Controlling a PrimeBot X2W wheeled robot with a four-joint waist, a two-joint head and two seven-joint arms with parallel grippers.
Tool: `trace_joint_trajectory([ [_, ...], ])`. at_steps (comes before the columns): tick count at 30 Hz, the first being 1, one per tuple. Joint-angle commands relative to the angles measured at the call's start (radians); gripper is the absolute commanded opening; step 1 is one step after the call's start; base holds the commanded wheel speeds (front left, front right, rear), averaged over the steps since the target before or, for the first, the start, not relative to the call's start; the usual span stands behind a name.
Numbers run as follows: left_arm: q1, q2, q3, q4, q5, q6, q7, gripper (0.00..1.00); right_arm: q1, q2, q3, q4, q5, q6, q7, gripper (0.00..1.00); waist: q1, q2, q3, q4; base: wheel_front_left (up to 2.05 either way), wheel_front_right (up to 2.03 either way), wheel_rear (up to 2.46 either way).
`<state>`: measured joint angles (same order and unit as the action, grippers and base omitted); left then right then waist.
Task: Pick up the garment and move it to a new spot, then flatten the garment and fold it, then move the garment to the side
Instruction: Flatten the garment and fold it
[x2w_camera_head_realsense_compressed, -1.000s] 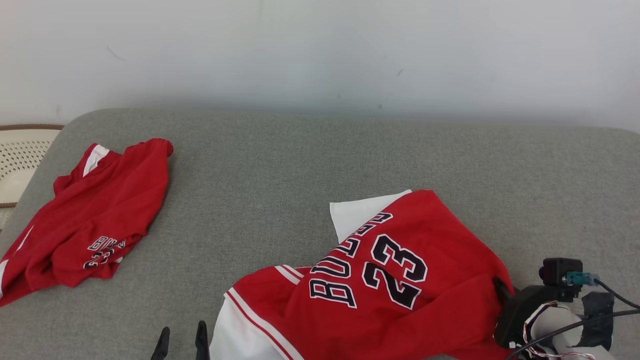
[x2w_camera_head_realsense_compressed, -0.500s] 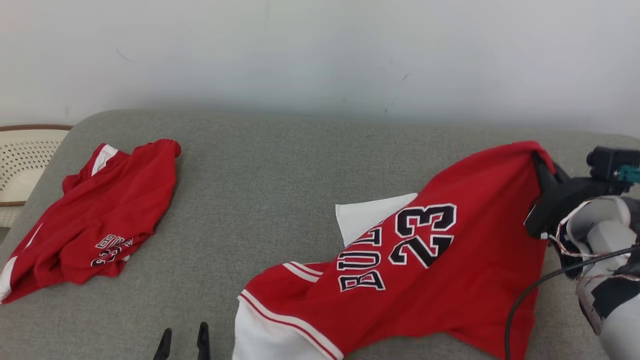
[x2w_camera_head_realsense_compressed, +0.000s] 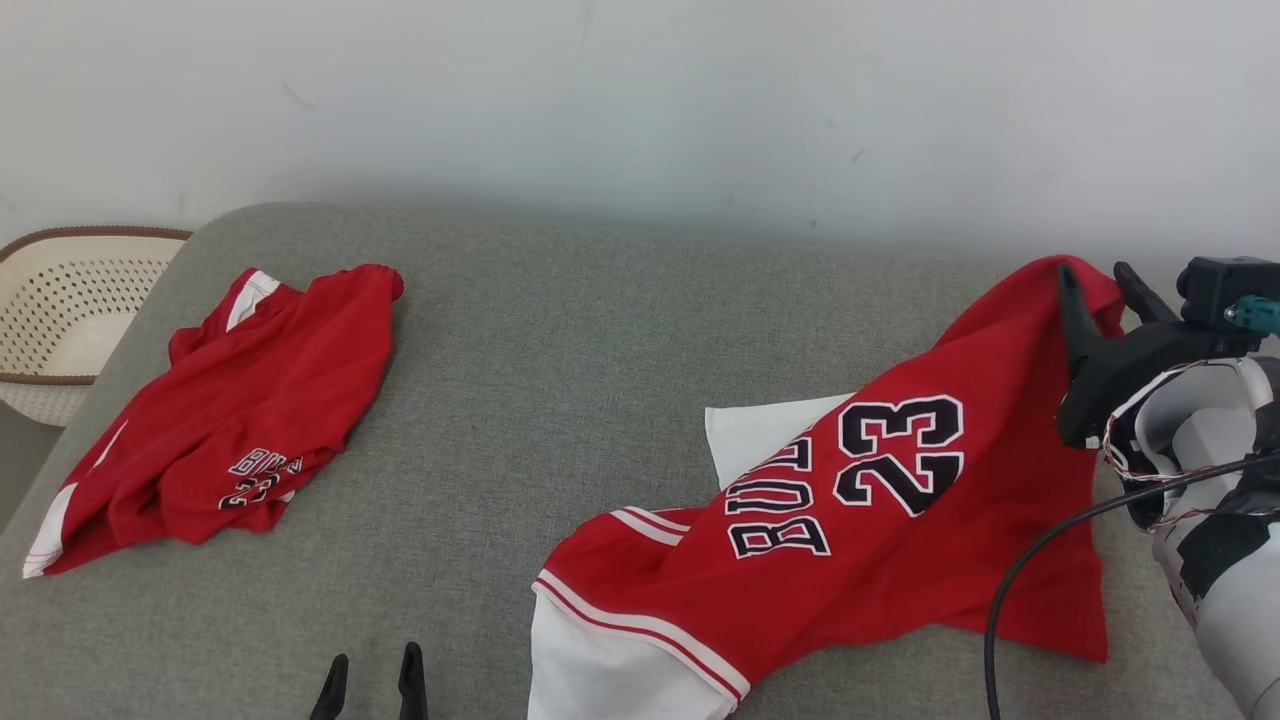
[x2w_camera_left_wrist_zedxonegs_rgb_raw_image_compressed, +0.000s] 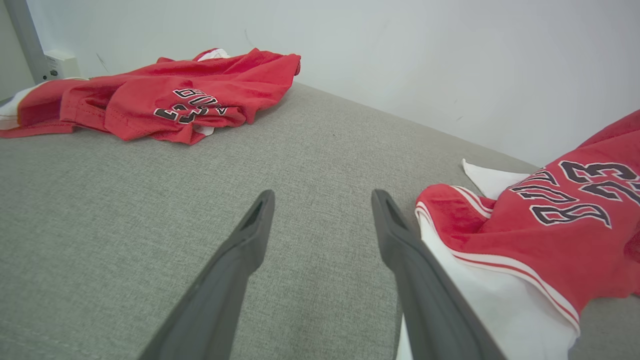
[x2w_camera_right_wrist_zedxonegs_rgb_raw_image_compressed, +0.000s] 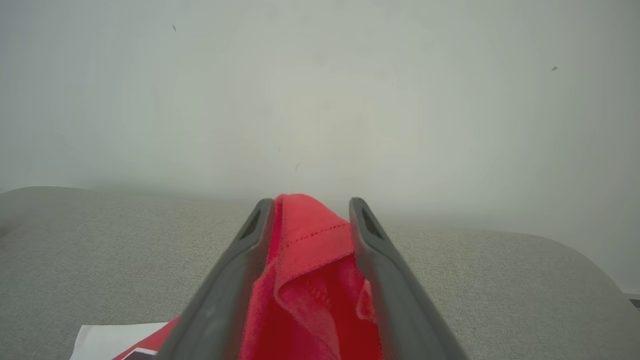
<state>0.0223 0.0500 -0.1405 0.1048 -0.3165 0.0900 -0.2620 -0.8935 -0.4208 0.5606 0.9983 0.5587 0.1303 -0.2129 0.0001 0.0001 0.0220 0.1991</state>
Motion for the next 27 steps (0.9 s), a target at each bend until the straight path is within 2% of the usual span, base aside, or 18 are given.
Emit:
trace_joint_trajectory([
  [1,-0.003,0.001,0.002,0.006,-0.001,0.001,-0.005,1.00,-0.008,0.009,0.006,0.016,-0.006,0.001,-0.013,1.00,-0.0001,-0.0001,0.000,0.001,0.00,0.00,0.00],
  [9,0.012,0.001,0.009,0.003,0.012,-0.001,-0.005,1.00,0.044,0.034,0.014,0.046,0.021,0.001,-0.045,1.00,-0.0001,-0.0001,-0.015,-0.018,0.00,0.00,0.00],
  [16,0.022,0.001,0.004,-0.011,0.009,0.006,-0.005,1.00,0.175,0.032,0.052,-0.040,0.083,0.001,-0.052,1.00,-0.0001,-0.0001,-0.020,-0.044,0.00,0.00,0.00],
  [27,0.031,0.001,0.006,-0.026,0.000,0.013,-0.005,1.00,0.376,-0.027,0.046,-0.185,0.121,0.001,-0.053,1.00,-0.0001,-0.0001,-0.013,-0.064,0.00,0.00,0.00],
])
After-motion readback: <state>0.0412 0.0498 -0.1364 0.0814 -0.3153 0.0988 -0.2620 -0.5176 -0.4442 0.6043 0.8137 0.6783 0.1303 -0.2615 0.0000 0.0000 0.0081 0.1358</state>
